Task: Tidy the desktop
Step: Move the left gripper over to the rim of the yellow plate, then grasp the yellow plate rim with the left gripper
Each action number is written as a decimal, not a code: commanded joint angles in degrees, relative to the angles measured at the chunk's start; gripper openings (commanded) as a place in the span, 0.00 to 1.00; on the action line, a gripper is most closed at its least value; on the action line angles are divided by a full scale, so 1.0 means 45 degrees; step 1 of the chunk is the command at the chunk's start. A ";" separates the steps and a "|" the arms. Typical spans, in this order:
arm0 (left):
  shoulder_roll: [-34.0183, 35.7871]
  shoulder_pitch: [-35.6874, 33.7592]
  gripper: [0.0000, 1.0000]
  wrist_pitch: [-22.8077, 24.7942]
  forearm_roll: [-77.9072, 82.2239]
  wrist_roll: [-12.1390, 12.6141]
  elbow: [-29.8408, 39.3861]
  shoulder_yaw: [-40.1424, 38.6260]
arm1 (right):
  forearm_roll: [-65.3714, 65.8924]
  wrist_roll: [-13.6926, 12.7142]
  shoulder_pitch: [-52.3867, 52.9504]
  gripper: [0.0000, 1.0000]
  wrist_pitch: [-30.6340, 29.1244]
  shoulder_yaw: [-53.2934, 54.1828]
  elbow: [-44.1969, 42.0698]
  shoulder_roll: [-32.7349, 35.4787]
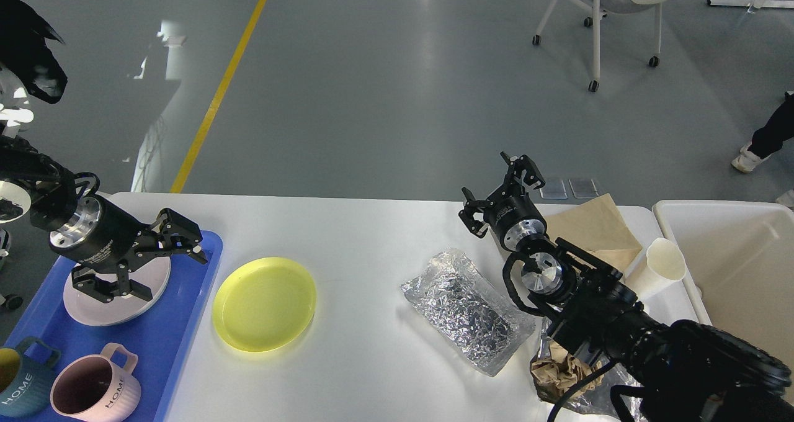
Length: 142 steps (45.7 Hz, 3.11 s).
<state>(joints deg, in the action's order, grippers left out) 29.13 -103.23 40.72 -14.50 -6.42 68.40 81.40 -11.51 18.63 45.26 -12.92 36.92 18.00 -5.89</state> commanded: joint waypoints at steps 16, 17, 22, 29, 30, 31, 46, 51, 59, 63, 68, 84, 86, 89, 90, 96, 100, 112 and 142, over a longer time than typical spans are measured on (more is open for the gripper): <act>-0.0282 0.0069 0.97 0.0014 0.0098 0.0020 0.0053 -0.0022 | 0.0000 0.0000 0.0000 1.00 0.0000 -0.0021 -0.0015 0.0000; -0.0263 0.0069 0.97 0.0014 0.0098 0.0001 0.0053 -0.0022 | 0.0000 0.0000 0.0000 1.00 0.0000 -0.0001 -0.0015 0.0000; -0.0282 0.0069 0.97 0.0014 0.0098 0.0001 0.0053 -0.0002 | 0.0000 0.0000 0.0000 1.00 0.0000 -0.0001 -0.0015 0.0000; -0.0302 0.0088 0.97 0.0014 0.0098 0.0001 0.0053 -0.0002 | 0.0000 0.0000 0.0020 1.00 0.0000 -0.0001 0.0004 0.0000; -0.0302 0.0088 0.97 0.0014 0.0098 0.0001 0.0053 -0.0002 | 0.0000 0.0000 0.0000 1.00 0.0000 -0.0001 0.0004 0.0000; -0.0302 0.0088 0.97 -0.0005 0.0098 0.0020 0.0053 -0.0002 | 0.0000 0.0000 0.0000 1.00 0.0000 -0.0001 0.0004 0.0000; -0.0380 0.0186 0.97 -0.0005 0.0098 0.0020 0.0034 -0.0002 | 0.0000 0.0000 0.0000 1.00 0.0000 -0.0001 0.0004 0.0000; -0.0399 0.0342 0.97 -0.0005 0.0098 0.0001 0.0034 -0.0002 | 0.0000 0.0000 0.0000 1.00 0.0000 -0.0001 -0.0015 0.0000; -0.0692 0.0752 0.97 -0.0005 0.0098 0.0020 0.0034 -0.0022 | 0.0000 0.0000 0.0000 1.00 0.0000 -0.0001 -0.0015 0.0000; -0.0868 0.0947 0.97 -0.0005 0.0098 0.0001 0.0034 -0.0022 | 0.0000 0.0000 0.0000 1.00 0.0000 -0.0001 -0.0015 0.0000; -0.0849 0.1026 0.97 -0.0005 0.0098 0.0020 0.0034 -0.0022 | 0.0000 0.0000 0.0000 1.00 0.0000 -0.0001 -0.0015 0.0000; -0.1454 0.2119 0.97 0.0170 0.0098 -0.0077 -0.0005 -0.0606 | 0.0000 0.0000 0.0000 1.00 0.0000 -0.0001 -0.0015 0.0000; -0.1493 0.2256 0.97 0.0171 0.0098 -0.0058 -0.0005 -0.0938 | 0.0000 0.0000 0.0000 1.00 0.0000 -0.0001 0.0004 0.0000; -0.1513 0.2510 0.97 -0.0006 0.0117 0.0020 -0.0025 -0.1232 | 0.0000 0.0000 0.0020 1.00 0.0000 -0.0001 -0.0015 0.0000; -0.1532 0.2588 0.97 0.0014 0.0117 0.0020 -0.0025 -0.1233 | 0.0000 0.0000 0.0020 1.00 0.0000 -0.0001 0.0004 0.0000; -0.1630 0.2745 0.97 0.0228 0.0137 0.0001 -0.0005 -0.1233 | 0.0000 0.0000 0.0000 1.00 0.0000 -0.0020 -0.0015 0.0000; -0.1611 0.2745 0.97 0.0229 0.0117 -0.0077 -0.0025 -0.1252 | 0.0000 0.0000 0.0000 1.00 0.0000 -0.0020 -0.0015 0.0000; -0.1688 0.3174 0.96 -0.0336 0.0059 -0.0039 -0.0981 -0.1213 | 0.0000 0.0000 0.0000 1.00 0.0000 -0.0001 0.0004 0.0000; -0.2919 0.5557 0.91 -0.6451 0.0078 0.0976 -0.1079 -0.2736 | 0.0000 0.0000 0.0000 1.00 0.0000 -0.0001 -0.0015 0.0000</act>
<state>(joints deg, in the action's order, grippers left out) 15.92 -78.46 11.47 -14.24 -4.54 63.55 69.48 -11.51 18.63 45.26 -12.91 36.89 17.94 -5.89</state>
